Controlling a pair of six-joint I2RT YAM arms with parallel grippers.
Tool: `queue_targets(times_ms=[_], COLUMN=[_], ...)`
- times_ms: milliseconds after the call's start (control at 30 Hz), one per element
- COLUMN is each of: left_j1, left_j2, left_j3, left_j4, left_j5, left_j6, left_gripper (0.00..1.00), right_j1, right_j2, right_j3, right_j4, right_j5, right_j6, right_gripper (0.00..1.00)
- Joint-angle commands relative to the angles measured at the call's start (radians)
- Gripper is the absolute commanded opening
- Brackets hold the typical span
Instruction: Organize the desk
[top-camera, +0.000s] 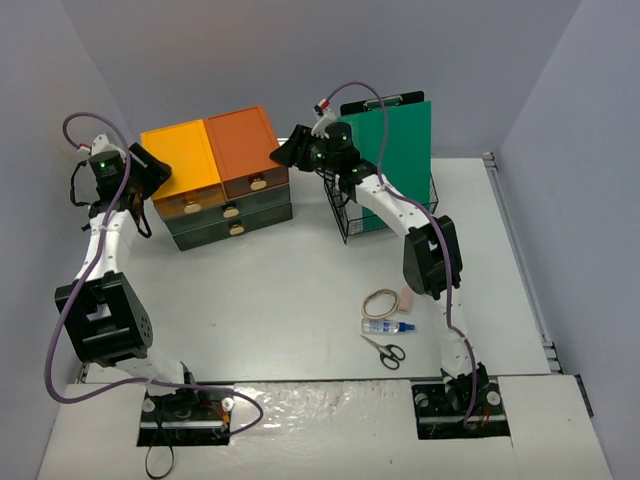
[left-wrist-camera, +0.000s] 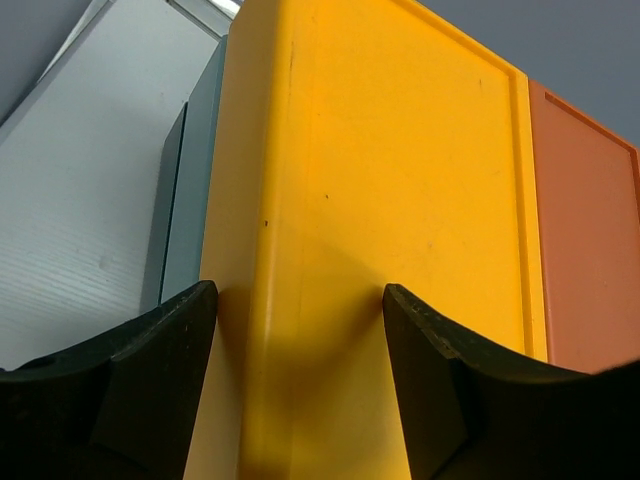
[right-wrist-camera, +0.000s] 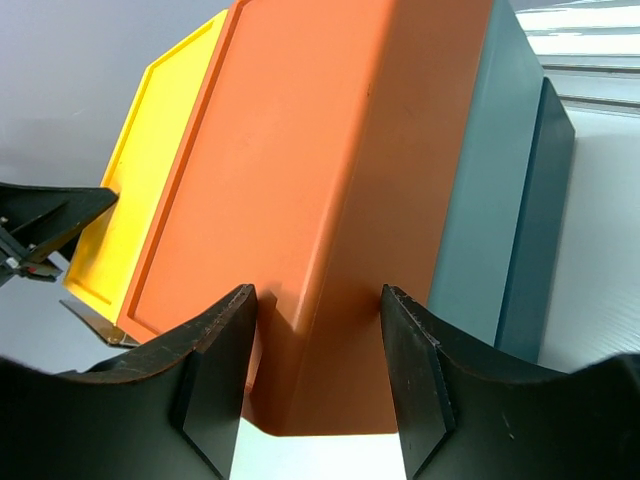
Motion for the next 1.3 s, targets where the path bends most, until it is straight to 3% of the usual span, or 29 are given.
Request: queue_targets(times_ms=[0, 133, 333, 400, 533, 667, 833, 933, 1067, 1267], left_j1=[-0.141, -0.143, -0.14, -0.137, -0.134, -0.131, -0.125, -0.123, -0.123, -0.125], left_j2=[-0.076, -0.114, -0.137, -0.134, -0.126, -0.117, -0.111, -0.109, -0.136, -0.23], left_j3=[0.004, -0.009, -0.002, 0.003, 0.003, 0.009, 0.02, 0.029, 0.029, 0.062], left_j4=[-0.082, -0.123, -0.197, -0.221, -0.242, -0.263, -0.297, -0.324, -0.341, -0.38], left_j5=[0.257, 0.232, 0.187, 0.175, 0.154, 0.139, 0.11, 0.078, -0.002, -0.124], left_j6=[-0.019, -0.013, 0.032, 0.035, 0.038, 0.043, 0.05, 0.05, 0.059, 0.128], left_gripper=[0.61, 0.59, 0.59, 0.59, 0.59, 0.59, 0.59, 0.6, 0.64, 0.67], right_j1=[0.062, 0.065, 0.071, 0.074, 0.075, 0.074, 0.072, 0.091, 0.131, 0.173], right_j2=[-0.088, -0.112, -0.193, -0.217, -0.299, -0.347, -0.377, -0.377, -0.386, -0.42], right_j3=[-0.044, -0.05, -0.06, -0.063, -0.103, -0.121, -0.165, -0.211, -0.293, -0.342], right_j4=[-0.058, -0.135, -0.247, -0.277, -0.298, -0.353, -0.372, -0.365, -0.337, -0.326], right_j5=[-0.079, 0.001, 0.24, 0.322, 0.45, 0.482, 0.348, 0.241, 0.206, 0.212], right_j6=[-0.038, -0.071, -0.108, -0.116, -0.122, -0.116, -0.072, -0.045, -0.046, -0.065], right_gripper=[0.51, 0.61, 0.97, 1.0, 1.0, 1.0, 1.0, 0.94, 0.87, 0.87])
